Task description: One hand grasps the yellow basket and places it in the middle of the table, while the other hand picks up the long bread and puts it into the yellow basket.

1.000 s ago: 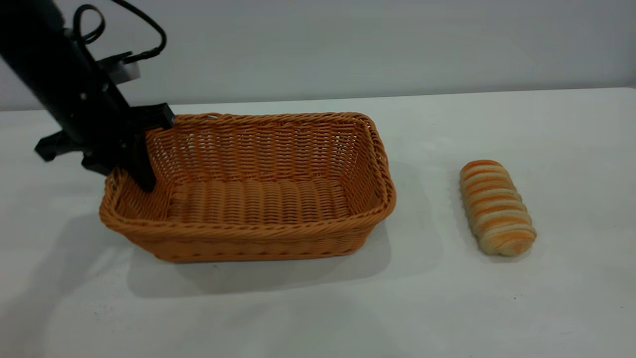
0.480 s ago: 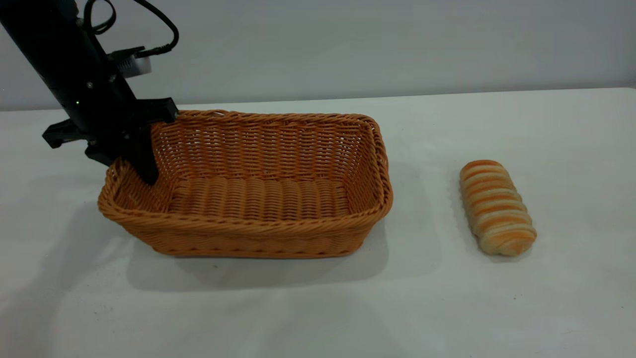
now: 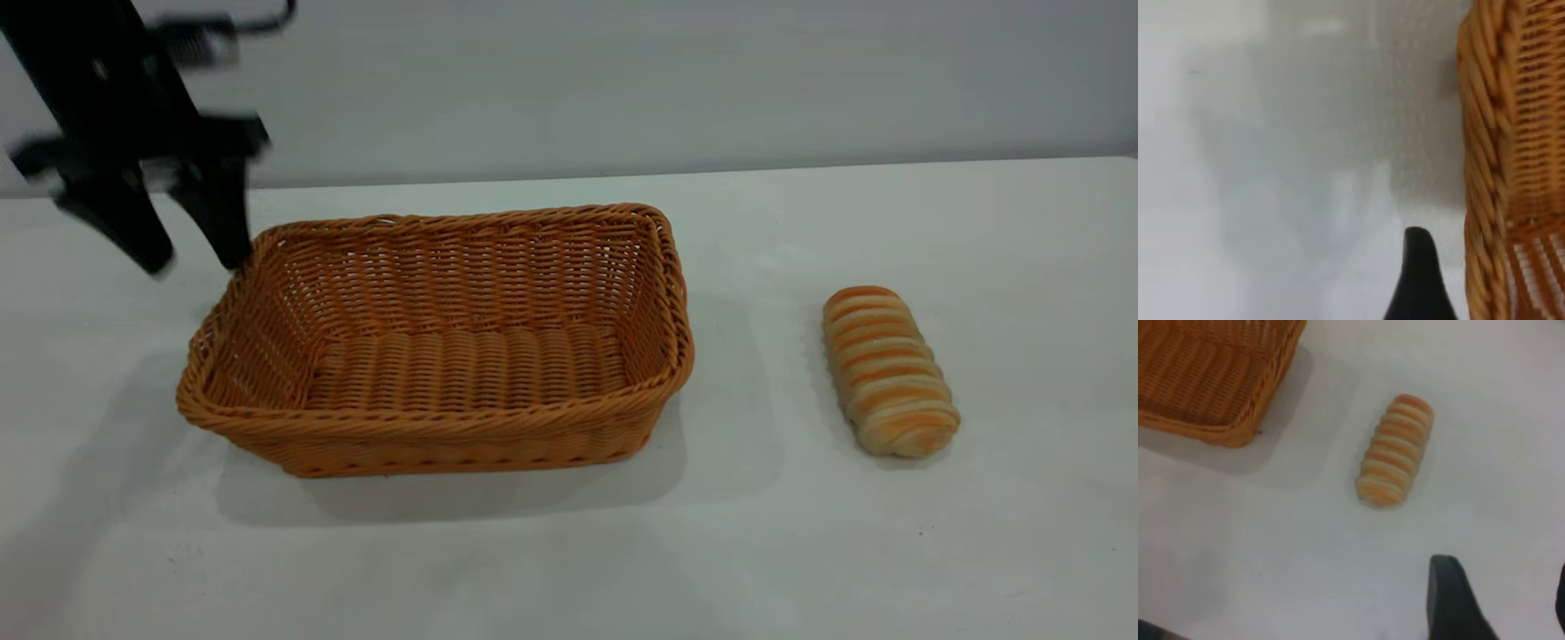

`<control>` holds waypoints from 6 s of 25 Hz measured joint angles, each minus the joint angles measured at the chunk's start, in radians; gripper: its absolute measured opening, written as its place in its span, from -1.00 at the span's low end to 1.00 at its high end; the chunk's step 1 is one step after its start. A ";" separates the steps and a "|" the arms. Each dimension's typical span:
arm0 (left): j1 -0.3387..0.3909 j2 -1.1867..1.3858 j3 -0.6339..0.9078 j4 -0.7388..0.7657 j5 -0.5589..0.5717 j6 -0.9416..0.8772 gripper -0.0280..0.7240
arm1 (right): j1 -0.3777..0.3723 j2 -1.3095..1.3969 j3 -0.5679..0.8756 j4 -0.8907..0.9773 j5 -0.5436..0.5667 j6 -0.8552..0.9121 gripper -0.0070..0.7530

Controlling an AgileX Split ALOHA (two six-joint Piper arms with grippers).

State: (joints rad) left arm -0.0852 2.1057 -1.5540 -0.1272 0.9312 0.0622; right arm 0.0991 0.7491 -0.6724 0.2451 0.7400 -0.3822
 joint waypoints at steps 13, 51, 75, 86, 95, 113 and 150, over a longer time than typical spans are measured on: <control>0.000 -0.250 -0.068 0.023 0.127 -0.023 0.43 | 0.071 0.523 -0.054 0.410 -0.291 -0.394 0.11; 0.000 -0.264 -0.068 0.008 0.230 -0.004 0.43 | 0.153 1.221 -0.542 0.444 -0.418 -0.524 -0.91; 0.000 -0.415 -0.068 0.148 0.236 0.019 0.43 | 0.236 1.290 -0.823 0.314 0.025 -0.283 -0.14; 0.000 -0.672 -0.068 0.147 0.236 -0.006 0.43 | -0.110 1.049 -0.823 -0.035 0.459 0.123 -0.14; 0.000 -0.918 0.098 0.148 0.236 -0.043 0.43 | -0.154 0.726 -0.821 -0.117 0.483 0.193 -0.14; 0.000 -1.609 0.574 0.233 0.237 -0.119 0.43 | -0.149 -0.020 -0.461 -0.004 0.497 0.182 -0.13; 0.000 -2.128 1.050 0.174 0.218 -0.081 0.43 | -0.129 -0.720 0.191 -0.048 0.425 0.003 -0.13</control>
State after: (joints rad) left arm -0.0852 -0.0223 -0.5039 0.0467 1.1493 -0.0193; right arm -0.0299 0.0289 -0.4811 0.1973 1.1653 -0.3795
